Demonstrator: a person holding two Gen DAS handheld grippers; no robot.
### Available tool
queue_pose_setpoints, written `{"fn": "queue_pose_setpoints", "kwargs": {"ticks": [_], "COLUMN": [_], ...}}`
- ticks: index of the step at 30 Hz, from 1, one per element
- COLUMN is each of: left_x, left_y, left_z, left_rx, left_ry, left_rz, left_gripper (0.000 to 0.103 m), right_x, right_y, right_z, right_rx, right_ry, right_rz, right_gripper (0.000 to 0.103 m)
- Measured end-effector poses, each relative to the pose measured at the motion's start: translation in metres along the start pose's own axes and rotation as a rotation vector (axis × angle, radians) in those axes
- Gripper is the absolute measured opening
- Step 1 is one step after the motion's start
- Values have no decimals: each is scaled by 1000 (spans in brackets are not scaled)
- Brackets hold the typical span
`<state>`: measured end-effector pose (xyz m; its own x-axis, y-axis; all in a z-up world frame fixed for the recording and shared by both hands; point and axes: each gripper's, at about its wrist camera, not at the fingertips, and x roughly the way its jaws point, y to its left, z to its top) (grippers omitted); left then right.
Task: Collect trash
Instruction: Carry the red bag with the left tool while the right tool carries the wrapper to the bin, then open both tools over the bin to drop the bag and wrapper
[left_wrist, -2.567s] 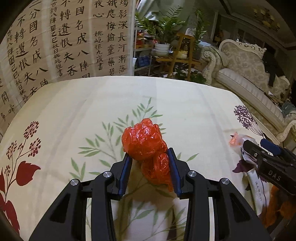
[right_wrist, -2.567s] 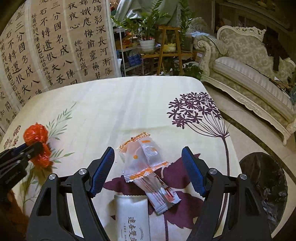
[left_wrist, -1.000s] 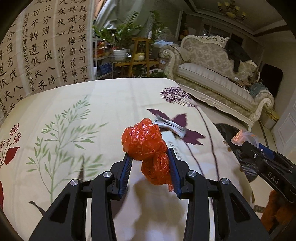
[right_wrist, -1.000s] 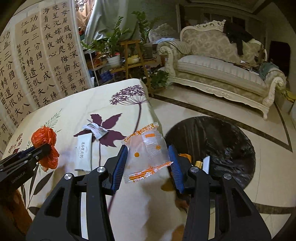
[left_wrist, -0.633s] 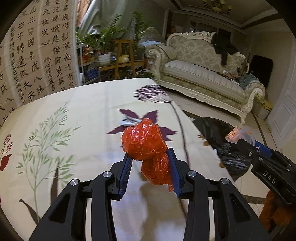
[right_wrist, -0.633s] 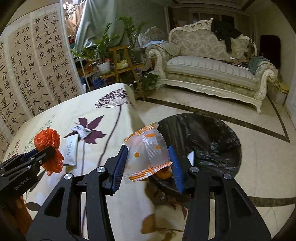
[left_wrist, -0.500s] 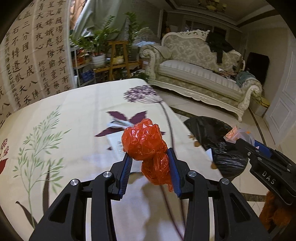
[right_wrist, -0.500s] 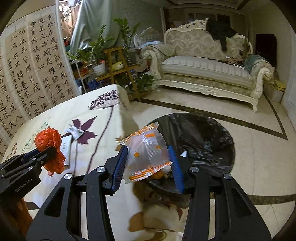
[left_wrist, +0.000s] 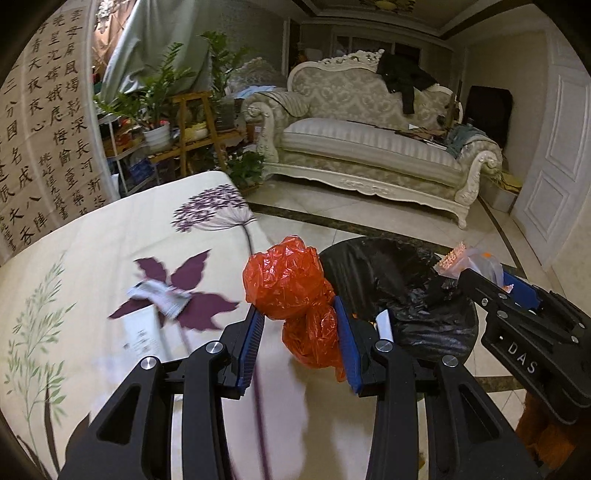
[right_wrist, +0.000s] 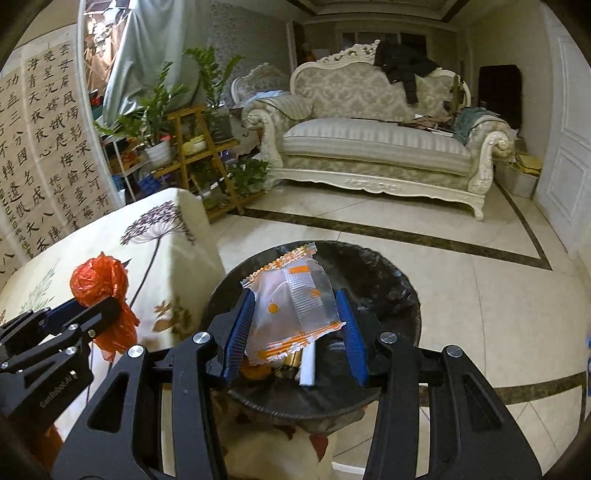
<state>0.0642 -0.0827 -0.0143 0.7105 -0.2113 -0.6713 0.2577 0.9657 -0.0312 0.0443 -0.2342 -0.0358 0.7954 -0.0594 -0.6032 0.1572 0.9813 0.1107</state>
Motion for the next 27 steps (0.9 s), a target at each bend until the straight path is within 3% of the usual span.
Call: {"fn": "queue_pose_setpoints", "kwargs": {"ticks": [10,13,15,17,27], "left_x": [39,50,57,60,59], "left_y": [-33,-41,-43,-45,-40], "left_z": [20,22,24,24,24], "left_rx": [57,69,74,78,56], "left_ry": [24,37,55,64,58], "left_rz": [-12,-5,-9,-9,25], "left_gripper": [39,40,42,51,62], "right_x": [31,37,40,41,36], "right_y": [-23,-26,-28,-31,-39], "right_z": [7,6,5,5,5], "right_rx": [36,49,61,68,72], "right_ry": [27,33,35,38,29], "right_rz": [-20,-22,-31,-38,-78], "right_gripper": [45,52,57,57,57]}}
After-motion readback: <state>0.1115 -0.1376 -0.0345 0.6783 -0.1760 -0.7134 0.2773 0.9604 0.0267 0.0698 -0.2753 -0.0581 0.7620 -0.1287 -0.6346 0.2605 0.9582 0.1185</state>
